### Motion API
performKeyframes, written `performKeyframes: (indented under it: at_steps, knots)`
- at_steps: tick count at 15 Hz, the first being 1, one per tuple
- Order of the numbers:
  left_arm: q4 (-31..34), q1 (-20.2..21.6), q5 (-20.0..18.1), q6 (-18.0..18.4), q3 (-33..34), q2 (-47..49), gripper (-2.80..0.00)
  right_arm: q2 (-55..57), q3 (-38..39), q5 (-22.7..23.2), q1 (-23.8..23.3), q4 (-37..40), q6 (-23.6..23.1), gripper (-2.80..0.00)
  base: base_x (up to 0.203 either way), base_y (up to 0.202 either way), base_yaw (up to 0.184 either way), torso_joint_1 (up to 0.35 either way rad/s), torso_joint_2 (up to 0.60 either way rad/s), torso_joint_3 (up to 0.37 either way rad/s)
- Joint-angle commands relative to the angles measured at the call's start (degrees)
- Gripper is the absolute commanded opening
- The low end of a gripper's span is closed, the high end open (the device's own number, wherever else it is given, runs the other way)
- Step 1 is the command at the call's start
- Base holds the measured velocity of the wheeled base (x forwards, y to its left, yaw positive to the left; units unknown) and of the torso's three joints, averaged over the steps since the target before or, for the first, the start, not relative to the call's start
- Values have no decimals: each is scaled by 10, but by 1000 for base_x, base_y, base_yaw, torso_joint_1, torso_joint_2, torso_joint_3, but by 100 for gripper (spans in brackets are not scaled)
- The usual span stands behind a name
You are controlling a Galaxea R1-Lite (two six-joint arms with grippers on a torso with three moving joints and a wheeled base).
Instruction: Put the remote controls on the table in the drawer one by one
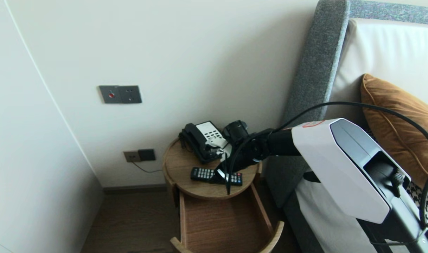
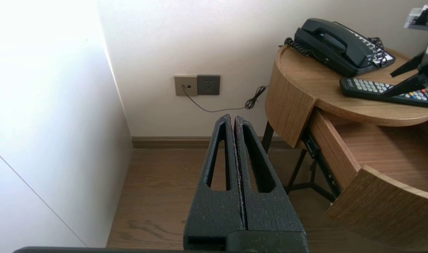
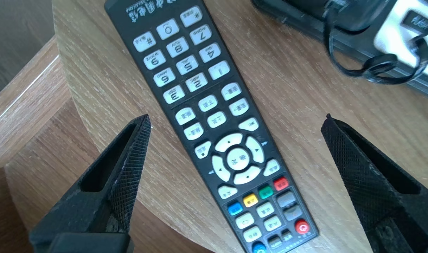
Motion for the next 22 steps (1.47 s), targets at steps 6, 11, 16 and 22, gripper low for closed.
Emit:
performKeyframes:
  at_steps: [6,11,16,22]
  knots:
    - [0,1,0,0,0,-1,-280,9,0,2,1,0,14,0,0,0,0,0,0,0]
    - [0,0,0,0,0,-1,-280,11,0,2,2,2,14,0,0,0,0,0,0,0]
    - [0,0,0,0,0,-1,-280,15,0,7,1,4,15,0,0,0,0,0,0,0]
    - [0,0,0,0,0,-1,-280,19,1,13,0,3,15,0,0,0,0,0,0,0]
